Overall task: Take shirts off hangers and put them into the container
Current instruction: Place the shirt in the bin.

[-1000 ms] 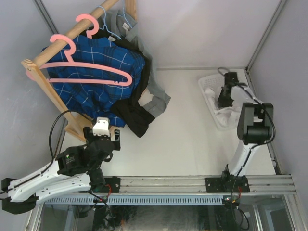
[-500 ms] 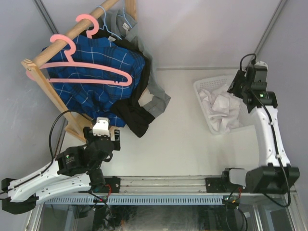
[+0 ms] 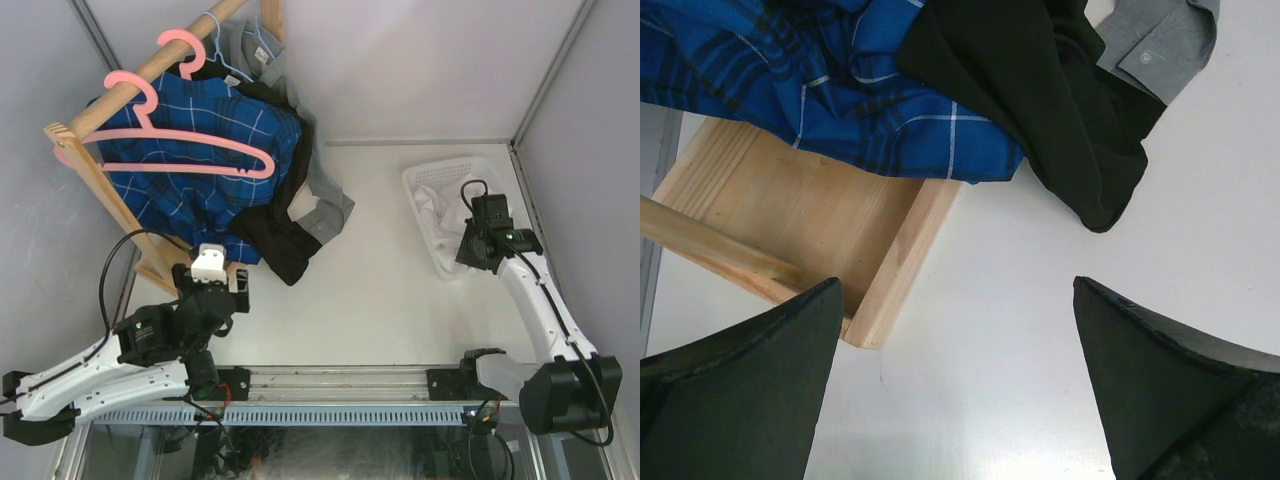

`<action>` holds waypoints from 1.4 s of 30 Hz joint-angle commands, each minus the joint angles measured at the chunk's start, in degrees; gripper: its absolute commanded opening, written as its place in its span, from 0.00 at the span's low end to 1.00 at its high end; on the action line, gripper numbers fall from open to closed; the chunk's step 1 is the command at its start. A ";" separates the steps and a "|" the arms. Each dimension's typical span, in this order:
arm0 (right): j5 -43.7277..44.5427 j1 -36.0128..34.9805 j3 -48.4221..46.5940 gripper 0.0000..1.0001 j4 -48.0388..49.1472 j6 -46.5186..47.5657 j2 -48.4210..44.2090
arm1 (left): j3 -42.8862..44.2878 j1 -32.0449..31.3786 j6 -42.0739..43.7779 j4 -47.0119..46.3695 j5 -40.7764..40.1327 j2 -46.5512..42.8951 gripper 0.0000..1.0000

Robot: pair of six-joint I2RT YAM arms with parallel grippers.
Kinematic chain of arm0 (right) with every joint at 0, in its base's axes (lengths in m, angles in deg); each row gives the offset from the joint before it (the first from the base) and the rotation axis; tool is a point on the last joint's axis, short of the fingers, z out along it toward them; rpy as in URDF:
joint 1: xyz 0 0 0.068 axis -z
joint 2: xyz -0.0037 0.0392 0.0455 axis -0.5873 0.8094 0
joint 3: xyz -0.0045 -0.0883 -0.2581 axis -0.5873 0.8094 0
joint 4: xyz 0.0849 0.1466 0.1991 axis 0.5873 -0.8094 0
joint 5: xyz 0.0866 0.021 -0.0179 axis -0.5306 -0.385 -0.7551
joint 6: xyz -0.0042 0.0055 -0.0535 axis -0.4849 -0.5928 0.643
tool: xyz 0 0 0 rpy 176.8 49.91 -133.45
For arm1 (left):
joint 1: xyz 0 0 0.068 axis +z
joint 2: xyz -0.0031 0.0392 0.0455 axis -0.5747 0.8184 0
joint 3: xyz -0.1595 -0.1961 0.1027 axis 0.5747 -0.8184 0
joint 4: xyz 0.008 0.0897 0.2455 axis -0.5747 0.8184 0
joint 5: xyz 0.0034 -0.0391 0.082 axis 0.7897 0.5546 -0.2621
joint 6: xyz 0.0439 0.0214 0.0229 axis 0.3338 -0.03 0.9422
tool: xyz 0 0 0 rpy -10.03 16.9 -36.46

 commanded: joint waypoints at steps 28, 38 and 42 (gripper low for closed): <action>-9.05 -0.96 -5.57 0.48 17.30 2.73 2.00 | 2.87 0.16 0.23 -0.83 0.05 -0.44 1.00; -38.88 -2.40 -4.70 0.53 33.75 1.50 -4.59 | 2.65 0.20 -0.13 -0.88 0.82 -0.65 1.00; -44.45 -7.33 -4.69 0.55 41.97 0.29 -4.03 | 0.61 0.62 3.10 -6.50 9.10 -4.44 1.00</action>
